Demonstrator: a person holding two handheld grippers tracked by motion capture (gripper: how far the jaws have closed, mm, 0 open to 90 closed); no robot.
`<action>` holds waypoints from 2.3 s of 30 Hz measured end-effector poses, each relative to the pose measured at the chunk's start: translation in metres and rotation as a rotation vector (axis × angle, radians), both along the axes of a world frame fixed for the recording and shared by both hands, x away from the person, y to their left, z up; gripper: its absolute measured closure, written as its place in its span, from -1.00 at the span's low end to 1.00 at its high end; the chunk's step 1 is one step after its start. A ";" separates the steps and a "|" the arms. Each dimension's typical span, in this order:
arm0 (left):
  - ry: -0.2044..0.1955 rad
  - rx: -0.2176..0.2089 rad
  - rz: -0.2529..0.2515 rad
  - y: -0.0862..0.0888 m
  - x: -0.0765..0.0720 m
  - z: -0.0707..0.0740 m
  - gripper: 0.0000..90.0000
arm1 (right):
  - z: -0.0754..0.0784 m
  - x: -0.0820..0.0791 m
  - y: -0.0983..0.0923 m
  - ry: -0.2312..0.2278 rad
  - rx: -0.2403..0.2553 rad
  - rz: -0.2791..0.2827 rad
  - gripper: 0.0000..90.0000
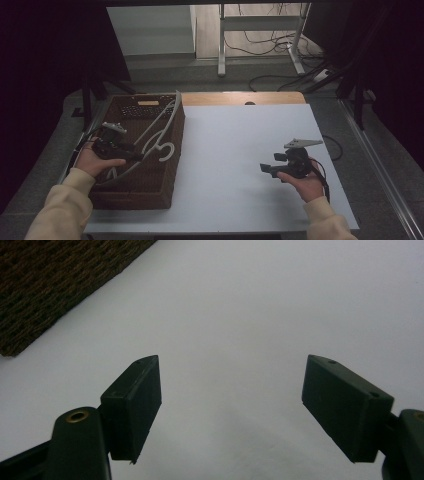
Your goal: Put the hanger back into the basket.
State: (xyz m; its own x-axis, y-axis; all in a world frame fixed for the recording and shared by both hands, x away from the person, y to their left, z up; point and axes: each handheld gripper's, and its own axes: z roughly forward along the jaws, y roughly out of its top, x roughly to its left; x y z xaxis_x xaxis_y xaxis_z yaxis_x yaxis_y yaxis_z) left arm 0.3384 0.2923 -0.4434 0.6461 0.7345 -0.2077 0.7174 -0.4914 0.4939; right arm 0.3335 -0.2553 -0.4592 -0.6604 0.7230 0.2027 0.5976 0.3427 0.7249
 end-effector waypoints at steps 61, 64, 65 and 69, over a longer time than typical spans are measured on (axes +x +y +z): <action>0.025 -0.018 -0.018 0.041 -0.040 0.008 0.79 | -0.001 0.001 0.000 -0.004 -0.011 -0.007 -0.48; 0.062 -0.003 -0.036 0.035 -0.035 -0.002 0.79 | -0.001 0.000 0.000 -0.005 -0.011 -0.006 -0.48; 0.056 0.014 -0.030 0.032 -0.033 -0.003 0.78 | 0.000 0.000 -0.001 -0.005 -0.011 -0.007 -0.48; -0.006 0.000 0.011 0.029 -0.031 0.001 0.08 | 0.000 0.000 -0.002 -0.006 -0.008 -0.010 -0.48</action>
